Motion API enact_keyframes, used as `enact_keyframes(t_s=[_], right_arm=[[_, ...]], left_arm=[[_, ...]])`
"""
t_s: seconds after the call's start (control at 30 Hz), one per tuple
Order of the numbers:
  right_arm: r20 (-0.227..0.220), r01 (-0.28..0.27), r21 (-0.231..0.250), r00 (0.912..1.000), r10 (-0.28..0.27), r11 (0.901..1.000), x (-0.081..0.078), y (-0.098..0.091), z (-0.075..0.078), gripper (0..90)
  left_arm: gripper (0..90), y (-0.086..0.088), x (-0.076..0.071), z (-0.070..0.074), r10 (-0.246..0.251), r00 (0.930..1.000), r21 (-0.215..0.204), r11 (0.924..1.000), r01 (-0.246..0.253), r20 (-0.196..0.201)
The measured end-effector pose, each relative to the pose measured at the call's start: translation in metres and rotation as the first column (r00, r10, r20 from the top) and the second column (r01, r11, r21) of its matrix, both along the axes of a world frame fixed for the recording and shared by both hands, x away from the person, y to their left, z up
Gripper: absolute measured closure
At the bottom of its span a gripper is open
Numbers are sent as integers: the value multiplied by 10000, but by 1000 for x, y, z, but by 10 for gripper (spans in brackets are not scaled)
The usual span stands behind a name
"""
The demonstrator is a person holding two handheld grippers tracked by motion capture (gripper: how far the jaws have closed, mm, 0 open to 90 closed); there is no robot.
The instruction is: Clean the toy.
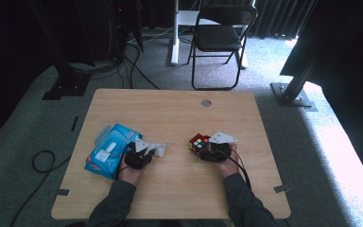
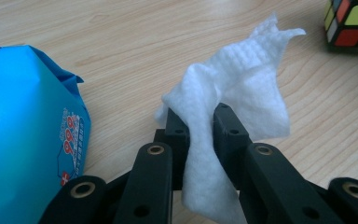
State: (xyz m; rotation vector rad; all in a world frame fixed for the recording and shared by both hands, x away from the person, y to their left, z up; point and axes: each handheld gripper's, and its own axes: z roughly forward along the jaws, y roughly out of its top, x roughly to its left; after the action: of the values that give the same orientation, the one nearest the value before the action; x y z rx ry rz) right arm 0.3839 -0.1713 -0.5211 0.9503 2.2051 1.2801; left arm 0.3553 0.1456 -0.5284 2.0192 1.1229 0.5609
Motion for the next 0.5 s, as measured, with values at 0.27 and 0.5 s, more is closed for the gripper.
enact_keyframes(t_s=[0.27, 0.5], right_arm=[[-69, 25, -35, 10000, -25, 10000, 1, 2, -4, 342], [-72, -471, 144, 9989, 472, 9988, -2, 2, -4, 341]], left_arm=[[782, 0, 0, 0, -11, 10000, -5, 10000, 11, -7], [780, 0, 0, 0, -24, 10000, -6, 10000, 24, -20]])
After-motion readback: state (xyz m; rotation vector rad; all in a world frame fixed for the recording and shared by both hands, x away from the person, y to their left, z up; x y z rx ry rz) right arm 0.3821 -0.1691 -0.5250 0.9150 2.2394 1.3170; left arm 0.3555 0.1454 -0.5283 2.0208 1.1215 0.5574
